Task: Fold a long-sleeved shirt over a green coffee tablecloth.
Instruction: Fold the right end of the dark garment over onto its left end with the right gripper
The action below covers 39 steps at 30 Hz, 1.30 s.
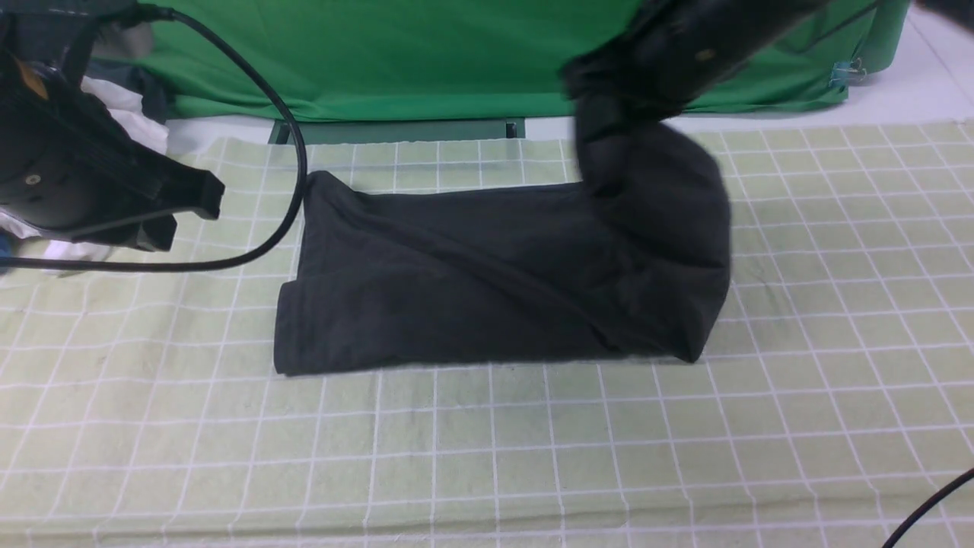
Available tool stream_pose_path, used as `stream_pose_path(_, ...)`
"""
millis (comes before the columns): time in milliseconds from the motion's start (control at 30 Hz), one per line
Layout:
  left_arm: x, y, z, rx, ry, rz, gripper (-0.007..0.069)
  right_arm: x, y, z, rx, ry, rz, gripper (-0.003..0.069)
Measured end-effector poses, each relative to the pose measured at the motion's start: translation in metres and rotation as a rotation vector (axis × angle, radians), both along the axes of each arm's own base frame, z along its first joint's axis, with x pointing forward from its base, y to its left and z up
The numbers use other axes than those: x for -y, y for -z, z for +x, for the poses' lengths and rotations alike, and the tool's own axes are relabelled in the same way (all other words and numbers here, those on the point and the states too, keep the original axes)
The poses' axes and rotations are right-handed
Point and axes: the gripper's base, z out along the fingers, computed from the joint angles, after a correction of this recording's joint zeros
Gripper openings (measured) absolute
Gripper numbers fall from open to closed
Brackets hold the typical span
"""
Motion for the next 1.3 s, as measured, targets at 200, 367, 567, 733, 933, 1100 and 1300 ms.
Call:
stream_pose_path(200, 0.000, 0.000, 0.000, 0.000, 0.000, -0.002, 0.0011, -0.068, 0.039, -0.012, -0.030, -0.062, 0.105, 0.0027)
stream_pose_path(367, 0.000, 0.000, 0.000, 0.000, 0.000, -0.002, 0.0011, -0.100, 0.061, -0.017, -0.051, -0.048, 0.197, 0.0027)
stream_pose_path(567, 0.000, -0.001, 0.002, 0.020, 0.001, -0.005, 0.0011, -0.122, 0.081, -0.017, -0.065, 0.006, 0.285, 0.0036)
stream_pose_path(733, 0.001, -0.002, 0.003, 0.036, 0.002, -0.007, 0.0011, -0.131, 0.100, -0.015, -0.092, 0.039, 0.306, 0.0224)
stream_pose_path(933, 0.001, -0.002, 0.004, 0.049, 0.002, -0.009, 0.0011, -0.132, 0.100, -0.017, -0.110, 0.009, 0.299, 0.0555)
stream_pose_path(1100, 0.001, -0.002, 0.004, 0.051, -0.003, -0.012, 0.0011, -0.112, 0.053, -0.013, -0.054, -0.134, 0.234, 0.0608)
stream_pose_path(1300, 0.006, 0.000, 0.009, 0.067, -0.006, -0.067, 0.0011, -0.054, -0.002, 0.006, 0.081, -0.131, -0.013, 0.0411)
